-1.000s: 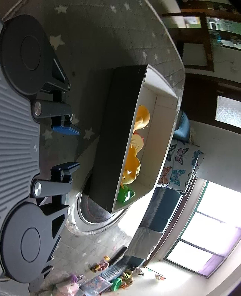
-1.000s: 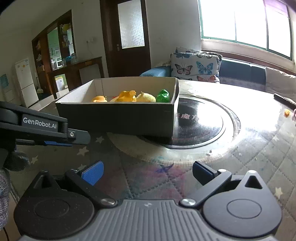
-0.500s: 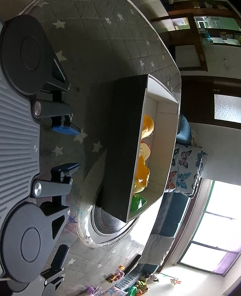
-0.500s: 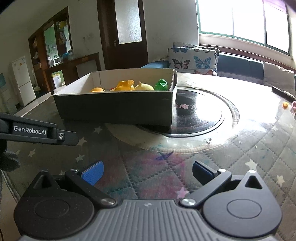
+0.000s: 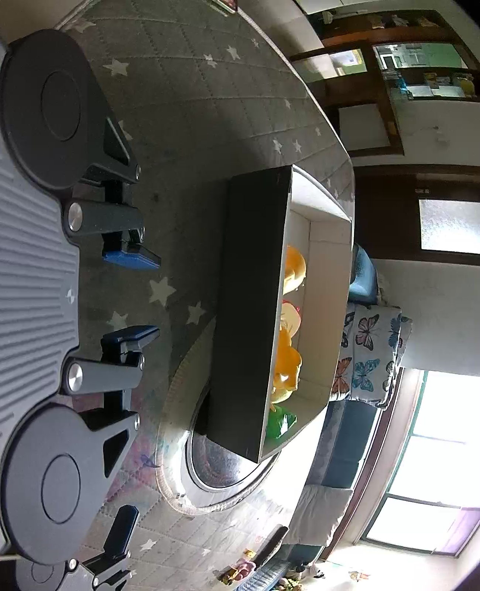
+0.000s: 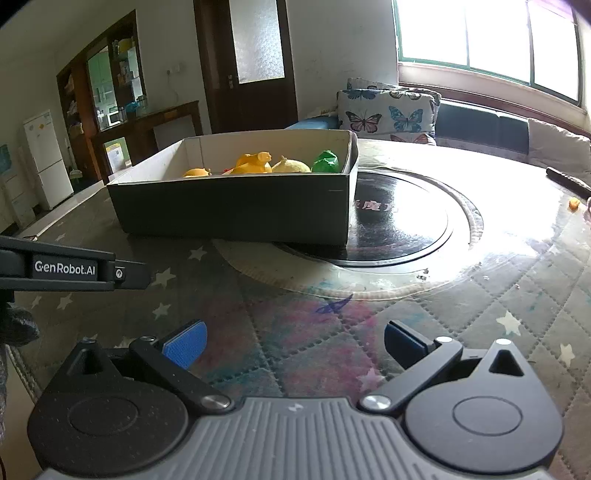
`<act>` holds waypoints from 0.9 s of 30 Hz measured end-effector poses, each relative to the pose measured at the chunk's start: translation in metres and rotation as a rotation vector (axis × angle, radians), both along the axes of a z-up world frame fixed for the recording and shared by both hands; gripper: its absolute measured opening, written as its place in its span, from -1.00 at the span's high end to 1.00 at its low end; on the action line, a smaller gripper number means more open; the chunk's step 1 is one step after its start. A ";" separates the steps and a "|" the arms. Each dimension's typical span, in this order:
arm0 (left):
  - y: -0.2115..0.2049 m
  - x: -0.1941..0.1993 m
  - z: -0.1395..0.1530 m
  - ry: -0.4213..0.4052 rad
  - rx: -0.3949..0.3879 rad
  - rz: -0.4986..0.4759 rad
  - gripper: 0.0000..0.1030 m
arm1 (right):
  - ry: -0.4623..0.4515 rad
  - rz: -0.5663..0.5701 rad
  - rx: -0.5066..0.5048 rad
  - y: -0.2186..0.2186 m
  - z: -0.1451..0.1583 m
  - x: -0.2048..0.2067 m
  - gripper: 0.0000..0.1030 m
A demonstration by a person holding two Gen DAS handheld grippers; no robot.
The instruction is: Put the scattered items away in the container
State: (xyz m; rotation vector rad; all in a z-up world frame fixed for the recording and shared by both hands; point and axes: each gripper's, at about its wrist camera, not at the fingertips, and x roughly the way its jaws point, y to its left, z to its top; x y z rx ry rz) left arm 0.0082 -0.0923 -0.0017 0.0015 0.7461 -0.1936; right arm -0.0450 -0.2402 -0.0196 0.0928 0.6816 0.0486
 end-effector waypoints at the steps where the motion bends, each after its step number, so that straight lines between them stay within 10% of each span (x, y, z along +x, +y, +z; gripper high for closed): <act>1: -0.001 0.000 0.000 -0.006 0.009 -0.003 0.30 | 0.000 0.000 0.000 0.000 0.000 0.000 -1.00; 27: -0.004 0.027 -0.002 0.045 0.003 -0.017 0.30 | 0.035 -0.003 0.008 -0.002 -0.005 0.030 -1.00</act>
